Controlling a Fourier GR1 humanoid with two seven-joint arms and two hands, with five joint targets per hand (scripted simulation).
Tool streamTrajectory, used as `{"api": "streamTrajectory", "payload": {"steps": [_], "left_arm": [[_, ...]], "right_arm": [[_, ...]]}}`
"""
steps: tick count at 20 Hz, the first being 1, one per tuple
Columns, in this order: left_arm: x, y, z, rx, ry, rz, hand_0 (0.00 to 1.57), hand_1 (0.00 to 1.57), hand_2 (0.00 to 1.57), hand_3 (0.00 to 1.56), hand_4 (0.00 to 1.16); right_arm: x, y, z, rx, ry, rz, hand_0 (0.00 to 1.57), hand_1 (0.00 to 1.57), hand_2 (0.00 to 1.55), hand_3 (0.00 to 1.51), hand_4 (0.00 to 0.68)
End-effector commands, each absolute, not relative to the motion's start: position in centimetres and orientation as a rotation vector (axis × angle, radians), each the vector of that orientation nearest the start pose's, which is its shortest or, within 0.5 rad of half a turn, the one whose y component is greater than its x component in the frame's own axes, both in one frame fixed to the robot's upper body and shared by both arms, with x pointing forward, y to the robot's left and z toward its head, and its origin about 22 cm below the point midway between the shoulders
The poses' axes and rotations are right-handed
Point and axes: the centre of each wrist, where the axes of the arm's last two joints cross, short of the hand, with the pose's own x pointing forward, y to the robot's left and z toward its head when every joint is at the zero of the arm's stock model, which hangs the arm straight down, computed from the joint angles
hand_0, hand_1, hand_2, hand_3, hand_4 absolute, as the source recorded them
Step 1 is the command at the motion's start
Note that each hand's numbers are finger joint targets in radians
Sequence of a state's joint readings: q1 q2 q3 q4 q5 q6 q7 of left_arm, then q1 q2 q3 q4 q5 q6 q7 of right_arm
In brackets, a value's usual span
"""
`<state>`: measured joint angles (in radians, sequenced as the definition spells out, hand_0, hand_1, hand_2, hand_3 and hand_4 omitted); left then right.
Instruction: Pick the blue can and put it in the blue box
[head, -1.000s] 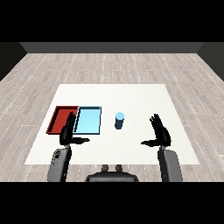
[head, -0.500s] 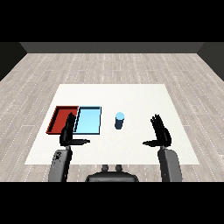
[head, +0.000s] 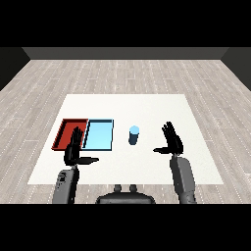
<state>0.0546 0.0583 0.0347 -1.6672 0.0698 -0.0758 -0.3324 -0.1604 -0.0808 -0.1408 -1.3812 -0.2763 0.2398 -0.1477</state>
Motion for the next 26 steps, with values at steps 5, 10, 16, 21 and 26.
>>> {"api": "streamTrajectory", "payload": {"steps": [5, 10, 16, 21, 26], "left_arm": [[22.2, 25.6, 2.0, 0.002, -1.975, -0.014, 0.00, 0.00, 0.00, 0.00, 0.00], [23.9, 24.3, 2.0, -0.010, -1.959, -0.023, 0.00, 0.00, 0.00, 0.00, 0.00], [20.9, 25.8, 2.7, -0.035, -1.933, -0.019, 0.00, 0.00, 0.00, 0.00, 0.00], [24.1, 25.4, 1.0, -0.023, -1.943, -0.012, 0.00, 0.00, 0.00, 0.00, 0.00], [23.0, 27.4, 2.8, -0.010, -1.948, 0.003, 0.00, 0.00, 0.00, 0.00, 0.00]], "right_arm": [[29.9, -24.8, -3.5, 0.305, -1.658, -0.121, 0.00, 0.00, 0.00, 0.00, 0.000], [31.6, -23.0, -3.3, 0.309, -1.631, -0.143, 0.00, 0.00, 0.00, 0.00, 0.000], [32.6, -20.7, -3.0, 0.325, -1.598, -0.125, 0.00, 0.00, 0.00, 0.00, 0.000], [31.8, -18.5, -5.5, 0.374, -1.586, -0.124, 0.00, 0.00, 0.00, 0.00, 0.000], [34.5, -17.2, -6.2, 0.341, -1.578, -0.071, 0.00, 0.00, 0.00, 0.00, 0.000]]}}
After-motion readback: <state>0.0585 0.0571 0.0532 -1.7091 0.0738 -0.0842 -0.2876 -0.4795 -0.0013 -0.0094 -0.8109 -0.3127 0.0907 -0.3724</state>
